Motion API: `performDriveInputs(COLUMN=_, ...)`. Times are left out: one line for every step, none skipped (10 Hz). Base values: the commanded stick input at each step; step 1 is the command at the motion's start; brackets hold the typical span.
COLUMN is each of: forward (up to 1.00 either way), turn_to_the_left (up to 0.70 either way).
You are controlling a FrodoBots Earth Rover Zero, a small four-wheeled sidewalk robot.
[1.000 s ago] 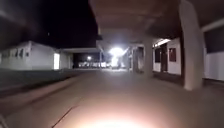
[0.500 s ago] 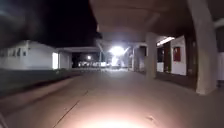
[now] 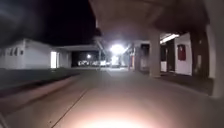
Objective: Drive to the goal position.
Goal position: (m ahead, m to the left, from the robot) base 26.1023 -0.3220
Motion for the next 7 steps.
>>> performDriveInputs(forward=1.00, turn_to_the_left=-0.04)
performDriveInputs(forward=1.00, turn_to_the_left=-0.04)
performDriveInputs(forward=1.00, turn_to_the_left=-0.04)
performDriveInputs(forward=1.00, turn_to_the_left=-0.04)
performDriveInputs(forward=1.00, turn_to_the_left=-0.04)
performDriveInputs(forward=1.00, turn_to_the_left=-0.04)
performDriveInputs(forward=1.00, turn_to_the_left=-0.04)
